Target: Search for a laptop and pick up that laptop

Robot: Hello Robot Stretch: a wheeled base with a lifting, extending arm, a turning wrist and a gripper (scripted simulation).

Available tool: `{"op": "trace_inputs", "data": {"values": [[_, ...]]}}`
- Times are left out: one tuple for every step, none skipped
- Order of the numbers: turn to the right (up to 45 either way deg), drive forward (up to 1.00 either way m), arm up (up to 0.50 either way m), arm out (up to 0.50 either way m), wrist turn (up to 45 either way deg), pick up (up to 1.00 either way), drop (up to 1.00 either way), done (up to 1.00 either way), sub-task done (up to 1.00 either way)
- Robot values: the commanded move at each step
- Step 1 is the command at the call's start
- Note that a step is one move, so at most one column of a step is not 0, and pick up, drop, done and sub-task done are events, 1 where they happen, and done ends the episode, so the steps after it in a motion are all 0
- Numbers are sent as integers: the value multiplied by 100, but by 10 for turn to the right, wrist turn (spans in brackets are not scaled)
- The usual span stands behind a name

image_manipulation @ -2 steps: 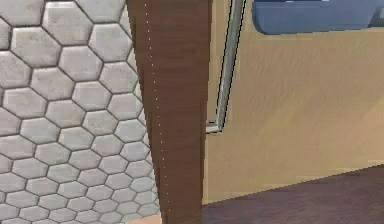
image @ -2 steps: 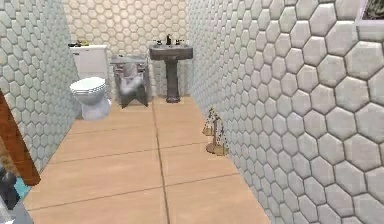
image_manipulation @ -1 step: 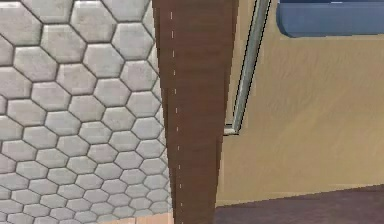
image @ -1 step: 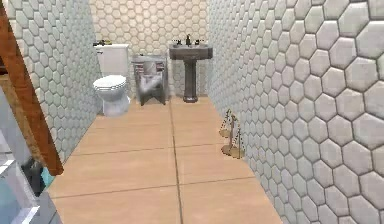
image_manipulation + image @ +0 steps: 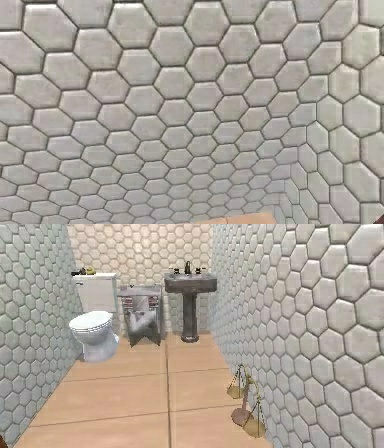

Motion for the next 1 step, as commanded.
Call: {"op": "trace_inputs", "data": {"values": [[-90,0,0,0,0,0,0,0,0]]}}
